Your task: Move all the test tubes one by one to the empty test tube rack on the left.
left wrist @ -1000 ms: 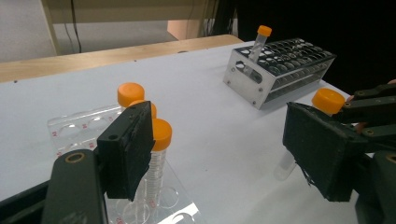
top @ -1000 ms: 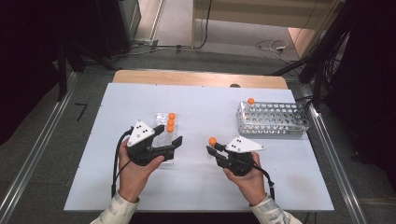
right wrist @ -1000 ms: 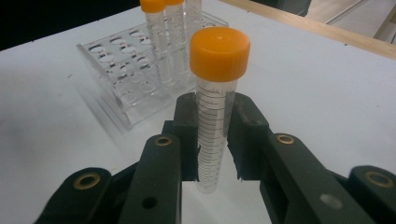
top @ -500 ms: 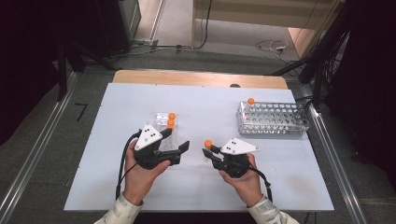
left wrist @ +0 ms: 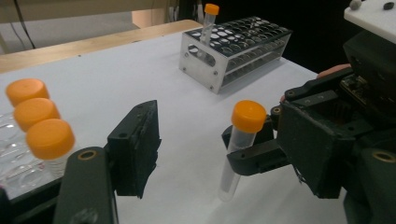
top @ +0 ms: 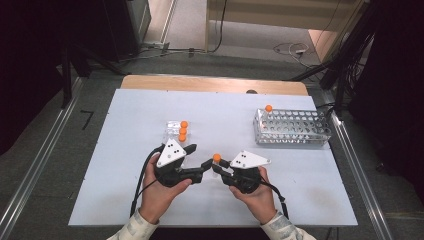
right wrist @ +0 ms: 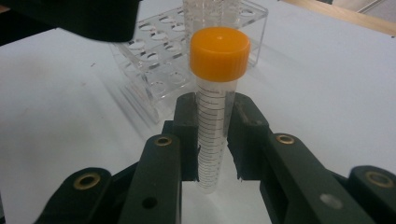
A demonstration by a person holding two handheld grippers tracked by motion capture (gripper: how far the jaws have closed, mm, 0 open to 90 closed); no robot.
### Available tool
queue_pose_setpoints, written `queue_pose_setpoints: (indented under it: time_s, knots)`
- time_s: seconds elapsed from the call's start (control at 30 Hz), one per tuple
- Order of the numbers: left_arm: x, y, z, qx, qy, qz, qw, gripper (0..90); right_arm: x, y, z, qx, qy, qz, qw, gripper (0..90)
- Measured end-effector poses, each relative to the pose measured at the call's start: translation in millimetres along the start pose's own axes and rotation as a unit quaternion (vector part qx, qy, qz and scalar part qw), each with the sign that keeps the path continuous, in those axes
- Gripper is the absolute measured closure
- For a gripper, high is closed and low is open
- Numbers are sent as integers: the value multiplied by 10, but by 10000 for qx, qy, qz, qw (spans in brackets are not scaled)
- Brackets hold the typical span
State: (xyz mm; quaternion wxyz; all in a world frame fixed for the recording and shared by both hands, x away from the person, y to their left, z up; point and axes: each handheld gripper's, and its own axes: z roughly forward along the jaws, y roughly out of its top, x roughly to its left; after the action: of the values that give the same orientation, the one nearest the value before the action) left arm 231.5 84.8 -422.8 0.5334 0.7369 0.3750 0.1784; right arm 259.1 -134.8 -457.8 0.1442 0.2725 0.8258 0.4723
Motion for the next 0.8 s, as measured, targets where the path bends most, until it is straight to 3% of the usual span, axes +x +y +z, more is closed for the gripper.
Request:
queue_pose_setpoints:
  time_s: [0.43, 0.8]
  knots:
    - [-129, -70, 109, 129, -242, 236, 9993, 545, 88, 18, 28, -17, 138, -41, 9999, 722]
    - [-142, -90, 120, 158, -136, 376, 9991, 695, 128, 19, 36, -15, 197, -96, 9998, 722]
